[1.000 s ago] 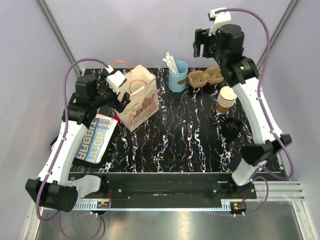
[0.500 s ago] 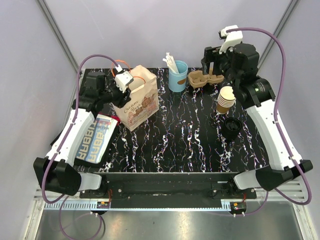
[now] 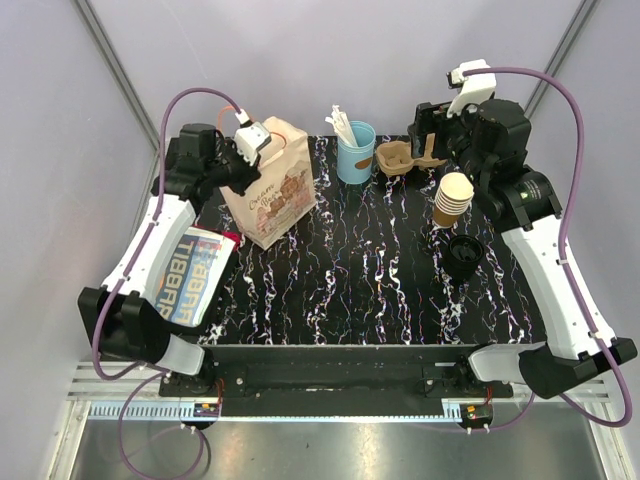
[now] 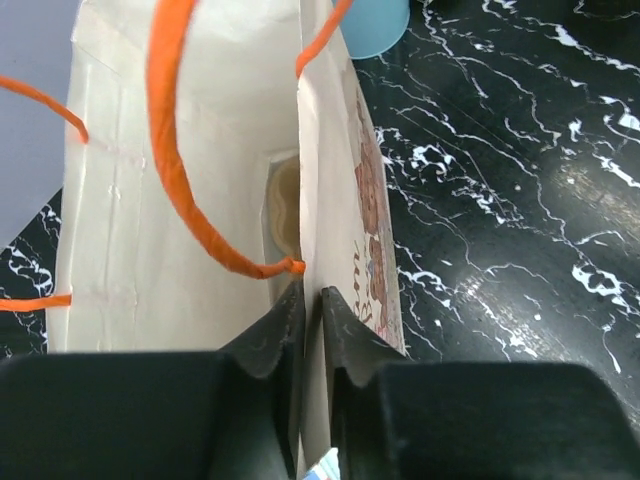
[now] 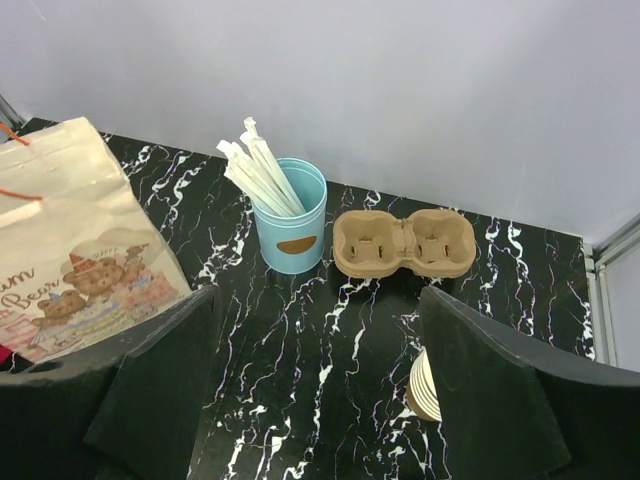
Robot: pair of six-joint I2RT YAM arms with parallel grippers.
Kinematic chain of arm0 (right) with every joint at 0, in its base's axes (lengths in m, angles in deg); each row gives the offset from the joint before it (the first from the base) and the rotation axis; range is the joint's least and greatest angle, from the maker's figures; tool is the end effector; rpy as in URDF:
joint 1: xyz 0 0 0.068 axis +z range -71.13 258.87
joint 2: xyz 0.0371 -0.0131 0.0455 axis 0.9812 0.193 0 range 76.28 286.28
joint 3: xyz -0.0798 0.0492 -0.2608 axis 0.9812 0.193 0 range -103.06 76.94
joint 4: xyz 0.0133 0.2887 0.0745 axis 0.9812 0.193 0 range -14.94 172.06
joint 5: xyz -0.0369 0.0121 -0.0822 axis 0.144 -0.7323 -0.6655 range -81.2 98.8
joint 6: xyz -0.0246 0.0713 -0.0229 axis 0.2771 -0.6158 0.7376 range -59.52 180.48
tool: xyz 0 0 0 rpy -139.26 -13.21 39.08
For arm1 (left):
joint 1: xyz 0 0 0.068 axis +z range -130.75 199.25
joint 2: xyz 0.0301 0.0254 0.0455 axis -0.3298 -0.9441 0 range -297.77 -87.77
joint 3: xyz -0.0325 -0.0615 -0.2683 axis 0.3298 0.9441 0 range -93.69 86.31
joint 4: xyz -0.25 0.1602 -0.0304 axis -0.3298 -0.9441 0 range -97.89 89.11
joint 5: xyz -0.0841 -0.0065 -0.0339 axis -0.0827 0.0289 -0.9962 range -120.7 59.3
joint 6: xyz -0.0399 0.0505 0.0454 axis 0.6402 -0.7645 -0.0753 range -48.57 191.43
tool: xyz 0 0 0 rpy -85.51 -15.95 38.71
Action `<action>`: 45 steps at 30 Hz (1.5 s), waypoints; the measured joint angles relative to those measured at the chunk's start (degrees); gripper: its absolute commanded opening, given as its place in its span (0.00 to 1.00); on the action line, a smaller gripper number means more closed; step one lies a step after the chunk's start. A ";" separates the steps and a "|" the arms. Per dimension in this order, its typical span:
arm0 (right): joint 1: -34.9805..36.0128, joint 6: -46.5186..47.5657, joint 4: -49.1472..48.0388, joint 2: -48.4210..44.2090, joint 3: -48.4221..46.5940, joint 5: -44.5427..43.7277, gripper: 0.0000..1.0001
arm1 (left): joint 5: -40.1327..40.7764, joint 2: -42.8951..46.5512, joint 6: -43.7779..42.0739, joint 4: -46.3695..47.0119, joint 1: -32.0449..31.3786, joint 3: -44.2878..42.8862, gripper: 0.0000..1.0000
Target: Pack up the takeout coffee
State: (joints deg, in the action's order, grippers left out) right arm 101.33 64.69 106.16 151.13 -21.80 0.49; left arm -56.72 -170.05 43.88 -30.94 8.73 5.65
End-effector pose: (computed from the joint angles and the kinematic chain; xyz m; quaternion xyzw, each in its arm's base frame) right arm 0.3043 0.1151 0.5249 -0.1259 0.7391 0.0509 0.6597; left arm 0.3725 -0.0993 0.3609 0.3812 0.7684 -0.1241 0.4988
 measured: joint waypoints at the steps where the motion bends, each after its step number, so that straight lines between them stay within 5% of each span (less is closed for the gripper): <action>1: 0.00 0.00 0.00 0.00 0.07 -0.02 0.86 | 0.26 -0.72 0.20 0.17 -0.02 -0.50 0.06; 8: 0.00 0.02 -0.17 0.00 0.20 -0.17 0.86 | 5.86 -7.02 0.70 3.76 -0.72 -4.44 0.00; 17: 0.00 0.35 -1.53 0.33 1.31 -1.25 0.87 | 18.62 -17.14 2.58 8.02 -0.92 -14.32 0.08; 20: 0.00 0.96 -1.81 0.35 2.03 -2.01 0.88 | 21.64 -21.07 2.97 7.96 -0.94 -18.67 0.20; 25: 0.00 3.58 -2.54 0.04 5.25 -5.46 0.89 | 23.06 -22.38 4.92 7.72 -1.09 -20.35 0.70; 28: -0.37 5.42 -2.51 -0.79 8.24 -7.93 0.90 | 22.80 -19.45 5.70 7.98 -1.60 -17.55 0.90; 31: -3.02 6.64 -1.99 -2.49 12.31 -9.07 0.90 | 22.12 -14.19 6.93 7.37 -2.32 -13.84 0.99; 38: -21.11 5.22 -0.81 -1.09 16.61 -6.58 0.88 | 18.45 2.43 10.08 6.01 -4.61 -9.75 0.99; 45: -31.34 1.29 0.81 11.74 13.60 1.14 0.77 | 15.19 18.69 10.43 6.05 -14.29 0.33 0.99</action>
State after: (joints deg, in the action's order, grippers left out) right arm 69.99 65.98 106.96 162.86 -8.21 1.62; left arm -41.53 -151.37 54.31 -24.88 -5.56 5.97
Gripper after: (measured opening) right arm 0.799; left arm 0.987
